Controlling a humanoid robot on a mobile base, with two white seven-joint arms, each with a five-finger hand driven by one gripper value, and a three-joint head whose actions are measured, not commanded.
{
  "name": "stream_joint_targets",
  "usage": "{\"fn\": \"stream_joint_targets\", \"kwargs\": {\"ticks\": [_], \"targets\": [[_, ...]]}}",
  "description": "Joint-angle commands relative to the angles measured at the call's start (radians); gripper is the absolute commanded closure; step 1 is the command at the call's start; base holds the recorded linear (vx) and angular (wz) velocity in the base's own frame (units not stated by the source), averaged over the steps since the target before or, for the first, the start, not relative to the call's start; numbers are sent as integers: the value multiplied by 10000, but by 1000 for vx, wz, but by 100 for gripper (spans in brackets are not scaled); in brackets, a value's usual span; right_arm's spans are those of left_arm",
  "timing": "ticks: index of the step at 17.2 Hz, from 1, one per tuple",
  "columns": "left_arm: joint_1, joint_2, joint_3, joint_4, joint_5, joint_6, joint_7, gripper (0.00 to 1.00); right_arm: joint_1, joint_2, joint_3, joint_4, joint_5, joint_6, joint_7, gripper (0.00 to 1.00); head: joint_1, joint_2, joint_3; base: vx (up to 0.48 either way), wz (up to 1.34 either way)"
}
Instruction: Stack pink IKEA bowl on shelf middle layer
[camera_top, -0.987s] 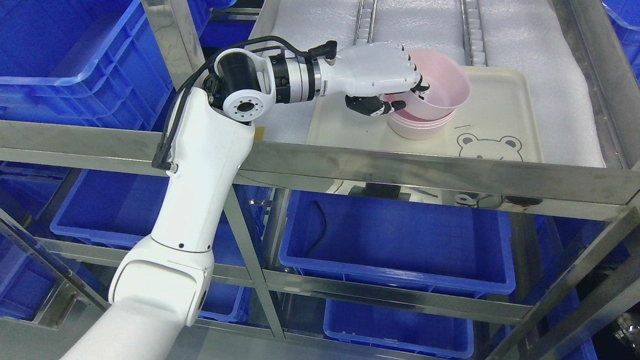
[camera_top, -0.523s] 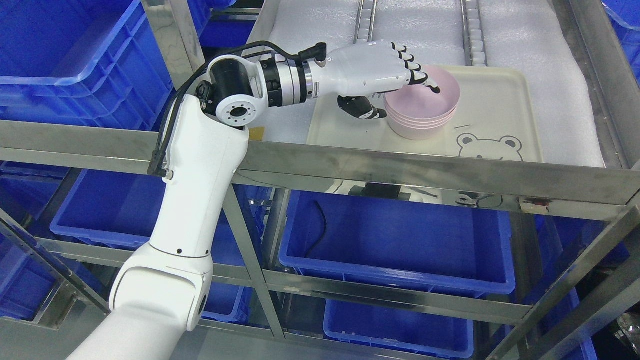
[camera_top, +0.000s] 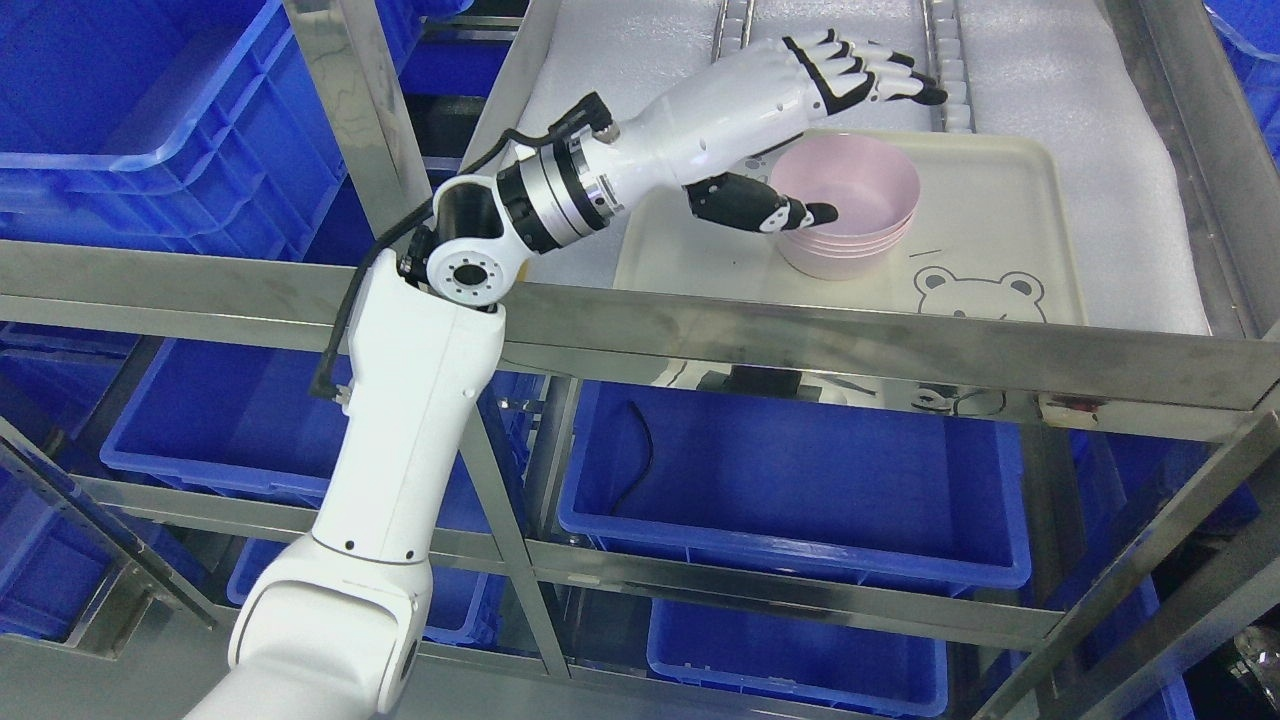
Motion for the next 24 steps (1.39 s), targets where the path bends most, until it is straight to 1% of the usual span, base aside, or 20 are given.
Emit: {"fn": "stream_joint_targets", "kwargs": {"ticks": [1,3,7,9,13,15,17,19,21,23,24], "targets": [[2190,132,-3260,-1030,1396,2,1094,16,154,-175,0,-175,-3,4,-6,0,0,0,0,0,0],[2987,132,-3662,-1046,1381,2,1389,16,154,-175,0,-175,-3,4,-6,0,0,0,0,0,0],[4492,132,-4230,-1046,1213,2,1329,16,154,-175,0,-175,12,4,-6,0,0,0,0,0,0],[5120,132,-4246,-1046,663,2,1313,16,154,-175,0,-175,-3,4,-6,0,0,0,0,0,0],[5430,132,-4231,-1046,568,2,1313,16,154,-175,0,-175,-3,4,-6,0,0,0,0,0,0],[5933,132,-4033,-1031,568,2,1313,16,154,-175,15,-175,-3,4,-6,0,0,-1,0,0,0],[6776,132,-3436,-1015,583,2,1313,16,154,-175,0,-175,-3,4,-6,0,0,-1,0,0,0],[7879,132,-2671,-787,918,2,1436,15,154,-175,0,-175,-3,4,-6,0,0,-1,0,0,0],[8481,132,-1858,8,1623,2,1451,15,154,-175,0,-175,12,4,-6,0,0,-1,0,0,0],[8682,132,-967,1082,1901,2,1558,15,154,-175,0,-175,-3,4,-6,0,0,-1,0,0,0],[8758,132,-630,1390,2009,2,1908,15,154,-175,0,-175,-3,4,-6,0,0,-1,0,0,0]]}}
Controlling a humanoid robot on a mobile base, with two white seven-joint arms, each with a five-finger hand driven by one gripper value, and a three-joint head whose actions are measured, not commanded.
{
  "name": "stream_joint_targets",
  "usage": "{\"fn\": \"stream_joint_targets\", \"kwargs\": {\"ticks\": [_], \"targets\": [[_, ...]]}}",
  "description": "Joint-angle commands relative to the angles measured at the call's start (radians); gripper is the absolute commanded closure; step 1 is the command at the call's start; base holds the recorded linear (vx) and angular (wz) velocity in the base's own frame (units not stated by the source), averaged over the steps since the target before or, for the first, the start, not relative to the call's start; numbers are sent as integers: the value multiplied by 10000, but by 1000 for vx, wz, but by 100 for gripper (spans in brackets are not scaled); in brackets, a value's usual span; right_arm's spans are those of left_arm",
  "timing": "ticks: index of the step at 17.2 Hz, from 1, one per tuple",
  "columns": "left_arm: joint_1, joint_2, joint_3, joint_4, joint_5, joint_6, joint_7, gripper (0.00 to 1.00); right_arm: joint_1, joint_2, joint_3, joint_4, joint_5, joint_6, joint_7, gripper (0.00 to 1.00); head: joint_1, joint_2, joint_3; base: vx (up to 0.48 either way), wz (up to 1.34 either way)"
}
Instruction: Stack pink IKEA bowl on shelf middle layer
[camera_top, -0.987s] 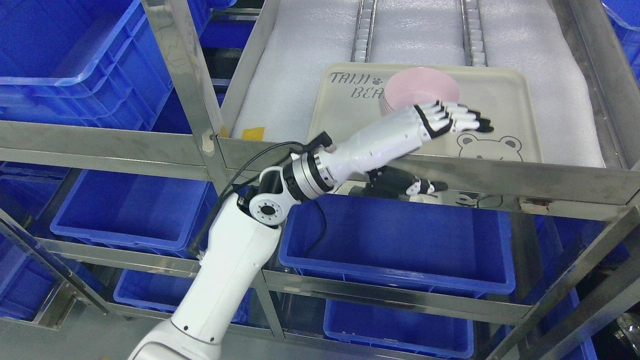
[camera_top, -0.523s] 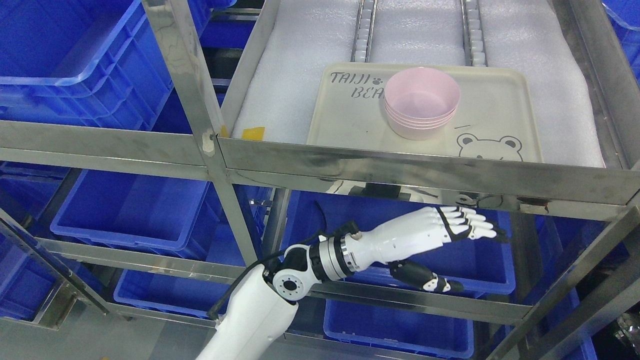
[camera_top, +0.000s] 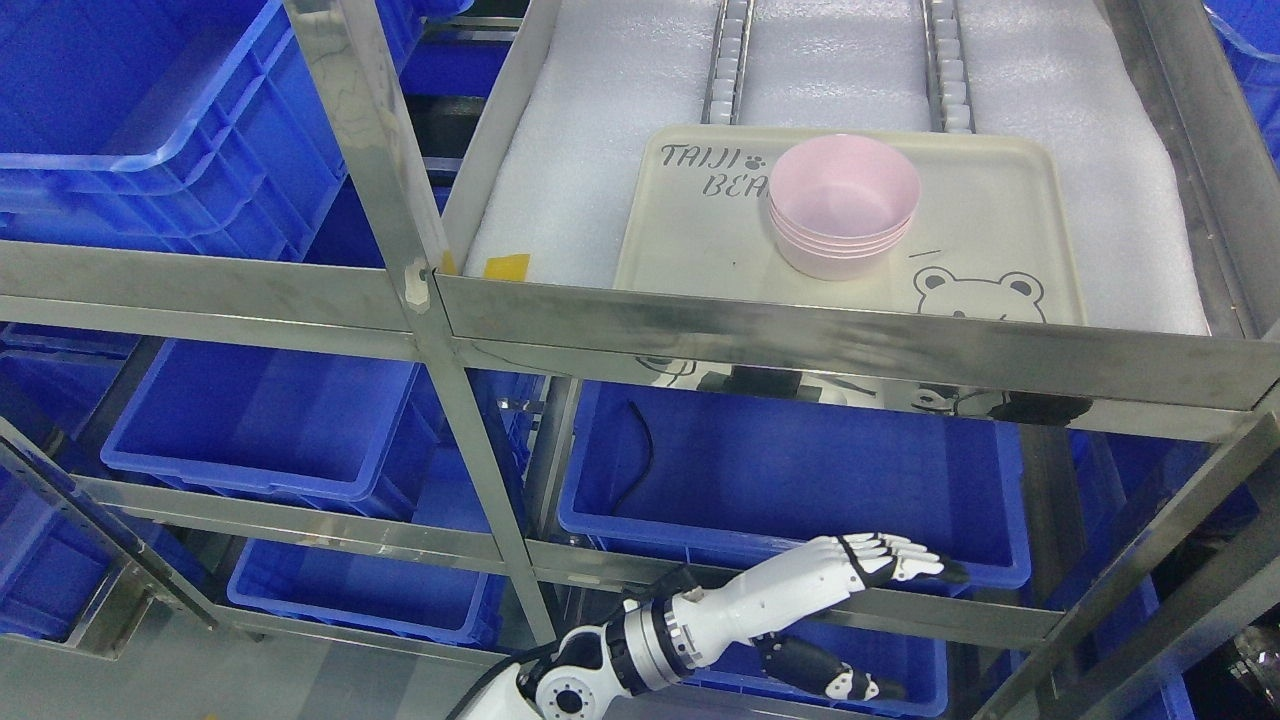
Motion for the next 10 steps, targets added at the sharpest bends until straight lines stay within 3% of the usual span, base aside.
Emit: {"fn": "stream_joint_targets", "kwargs": {"ticks": [1,7,10], "targets": [[1477,171,2261,1827,781,15,1029,14,154,-174,0,-175,-2,4,-8,0,0,0,0,0,0],[2968,171,2432,877,1423,15,3777,12,154,-174,0,-175,-2,4,-8,0,0,0,0,0,0],[2938,171,2585,816,2284,15,4073,12,154,-174,0,-175,-2,4,-8,0,0,0,0,0,0]]}}
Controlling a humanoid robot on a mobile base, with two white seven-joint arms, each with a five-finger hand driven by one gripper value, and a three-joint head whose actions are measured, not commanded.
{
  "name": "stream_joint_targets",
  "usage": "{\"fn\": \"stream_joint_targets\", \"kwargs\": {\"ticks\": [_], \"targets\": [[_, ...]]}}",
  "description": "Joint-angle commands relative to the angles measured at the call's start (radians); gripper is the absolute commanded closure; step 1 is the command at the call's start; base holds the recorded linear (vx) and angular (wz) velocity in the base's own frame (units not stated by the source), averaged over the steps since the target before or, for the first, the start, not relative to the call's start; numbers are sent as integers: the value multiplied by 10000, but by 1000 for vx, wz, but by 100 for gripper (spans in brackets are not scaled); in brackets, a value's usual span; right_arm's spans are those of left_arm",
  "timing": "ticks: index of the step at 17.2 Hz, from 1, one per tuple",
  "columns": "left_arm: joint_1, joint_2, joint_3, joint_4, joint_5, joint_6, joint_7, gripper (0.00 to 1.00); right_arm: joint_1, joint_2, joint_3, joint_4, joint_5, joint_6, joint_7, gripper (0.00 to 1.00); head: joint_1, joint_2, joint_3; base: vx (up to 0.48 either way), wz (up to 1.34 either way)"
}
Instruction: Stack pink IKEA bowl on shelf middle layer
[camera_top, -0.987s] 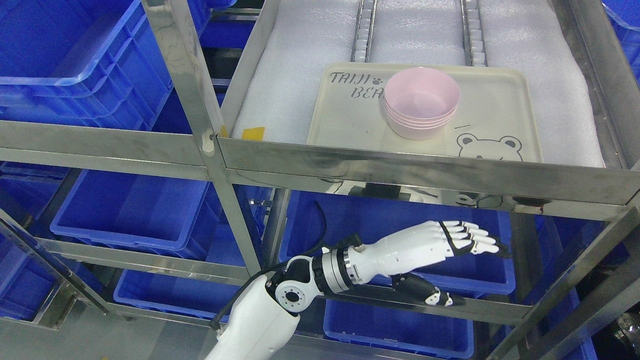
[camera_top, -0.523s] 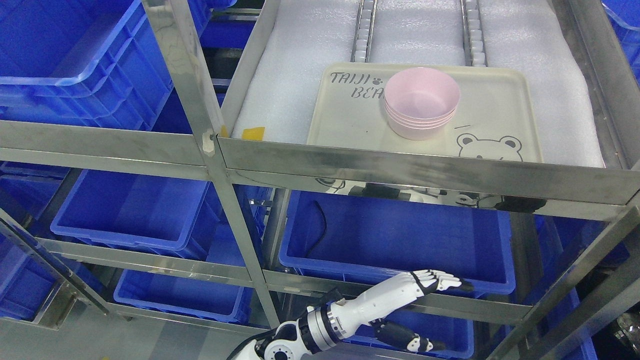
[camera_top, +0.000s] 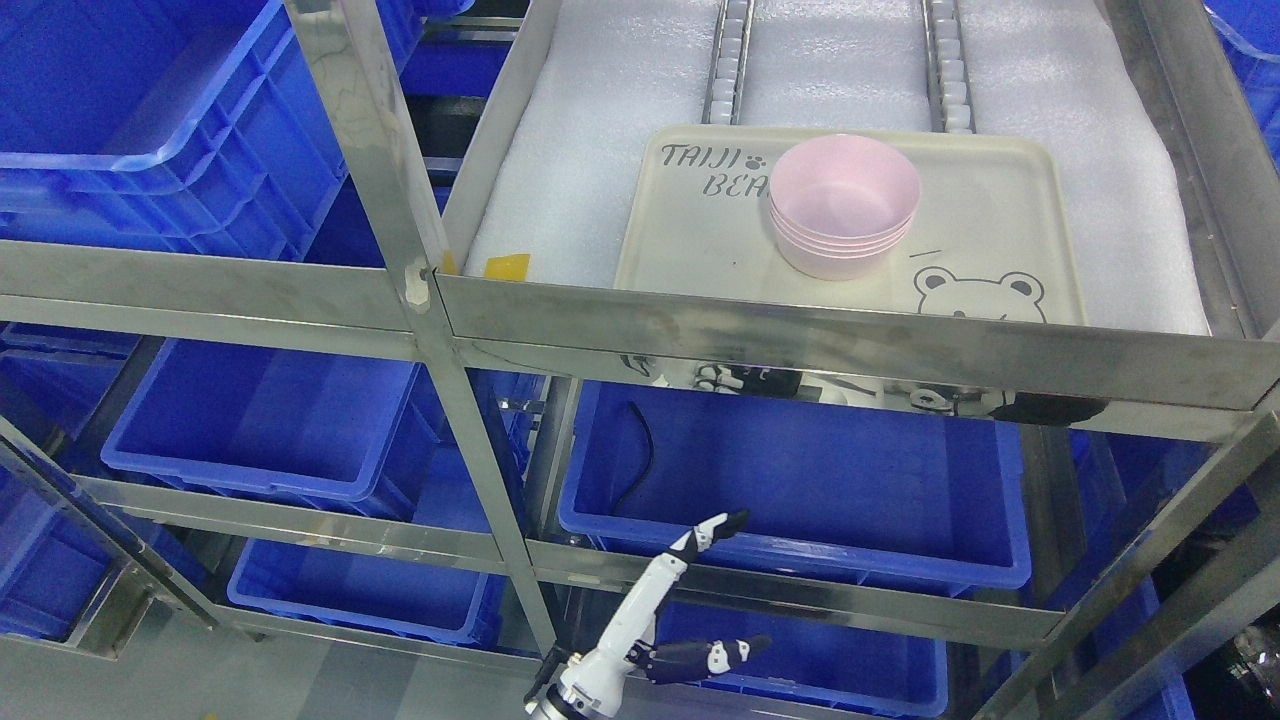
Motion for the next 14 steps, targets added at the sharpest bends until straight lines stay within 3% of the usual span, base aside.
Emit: {"fn": "stream_joint_targets", "kwargs": {"ticks": [1,4,9,14], "targets": [[585,174,1151,-155,1073,-11,411,12,153,-174,0,-175,-3,5,-8,0,0,0,0,0,0],[478,174,1337,-907,1257,-11,426,12,153,-174,0,-175,12,5,-8,0,0,0,0,0,0],[279,174,1214,-2013,1731,2454,503,12,153,-174,0,-175,12,5,-8,0,0,0,0,0,0],[216,174,1183,-2044,1748,3057,441,11,153,-174,0,-175,-3,5,-8,0,0,0,0,0,0]]}}
